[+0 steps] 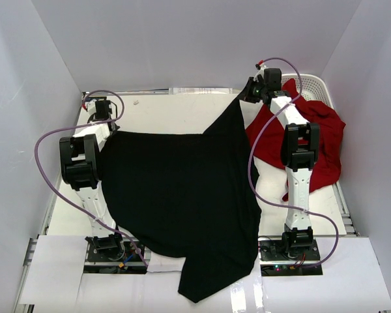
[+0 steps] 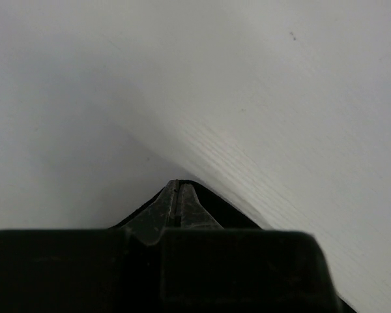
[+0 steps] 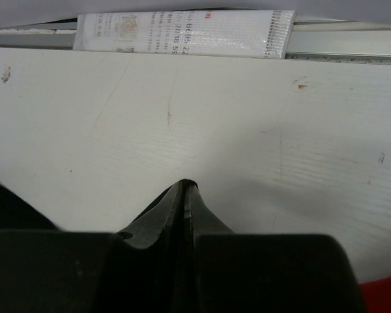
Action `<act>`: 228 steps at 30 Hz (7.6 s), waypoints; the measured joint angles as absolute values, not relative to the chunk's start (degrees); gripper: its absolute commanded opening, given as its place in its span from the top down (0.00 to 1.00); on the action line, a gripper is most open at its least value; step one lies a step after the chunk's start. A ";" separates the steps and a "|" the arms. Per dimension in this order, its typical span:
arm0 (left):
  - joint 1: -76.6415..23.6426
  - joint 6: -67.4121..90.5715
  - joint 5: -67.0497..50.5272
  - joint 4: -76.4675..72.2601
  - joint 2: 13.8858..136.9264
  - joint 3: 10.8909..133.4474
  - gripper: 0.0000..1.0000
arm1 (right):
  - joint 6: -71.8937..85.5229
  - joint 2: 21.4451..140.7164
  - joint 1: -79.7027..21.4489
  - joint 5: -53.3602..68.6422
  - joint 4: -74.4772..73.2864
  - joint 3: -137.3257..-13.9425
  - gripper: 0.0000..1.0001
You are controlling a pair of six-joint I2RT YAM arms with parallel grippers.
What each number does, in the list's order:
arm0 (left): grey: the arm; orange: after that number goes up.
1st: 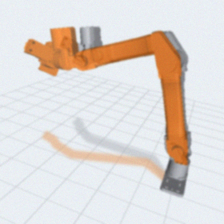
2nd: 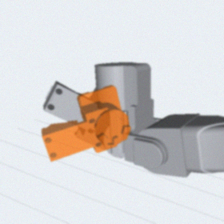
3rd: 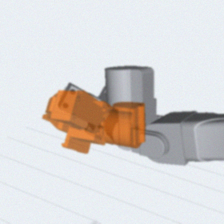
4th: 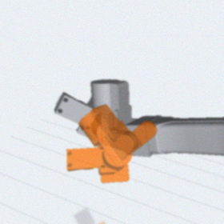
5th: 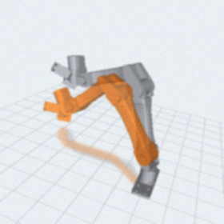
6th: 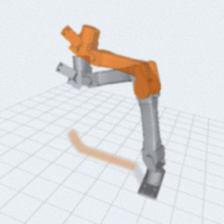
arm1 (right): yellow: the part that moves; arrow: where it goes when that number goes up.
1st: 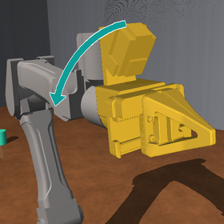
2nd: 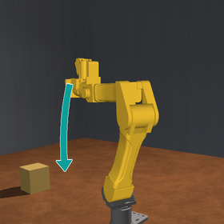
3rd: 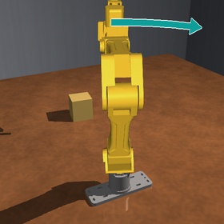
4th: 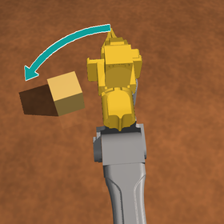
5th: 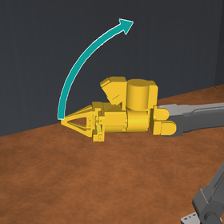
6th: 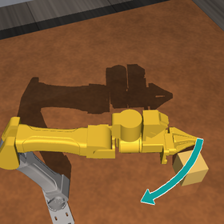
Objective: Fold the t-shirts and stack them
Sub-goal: Flatten out the tshirt, then fold the flattened tshirt in 1/3 of the way
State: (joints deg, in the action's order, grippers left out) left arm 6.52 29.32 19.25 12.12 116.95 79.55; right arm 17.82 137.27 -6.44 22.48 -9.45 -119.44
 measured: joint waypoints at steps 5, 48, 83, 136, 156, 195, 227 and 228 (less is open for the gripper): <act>6.48 28.51 18.74 12.08 118.17 84.05 1.00 | 18.50 141.40 -6.50 22.59 -10.09 -123.96 0.92; 6.66 25.50 9.17 10.24 120.53 90.00 1.00 | 16.27 121.25 -5.58 24.64 -3.84 -102.39 0.92; 6.66 19.55 5.34 10.55 111.33 82.87 1.00 | 14.70 96.03 -7.53 27.14 -1.78 -78.30 0.92; 8.82 23.38 10.26 15.03 102.06 73.80 1.00 | 13.61 62.43 -12.51 22.59 -11.00 -55.24 0.92; 8.97 23.55 10.92 16.53 96.51 71.70 1.00 | 14.39 54.81 -13.72 22.96 -17.52 -52.49 0.92; 11.05 24.53 12.47 20.23 95.98 64.86 1.00 | 19.88 44.40 -25.47 21.52 -24.03 -42.33 0.92; 12.64 25.56 12.86 21.45 95.24 62.22 1.00 | 25.36 41.60 -37.10 15.20 -25.06 -37.32 0.92; 12.64 25.56 12.86 21.43 95.20 62.19 1.00 | 25.47 41.60 -37.21 15.05 -24.97 -37.06 0.92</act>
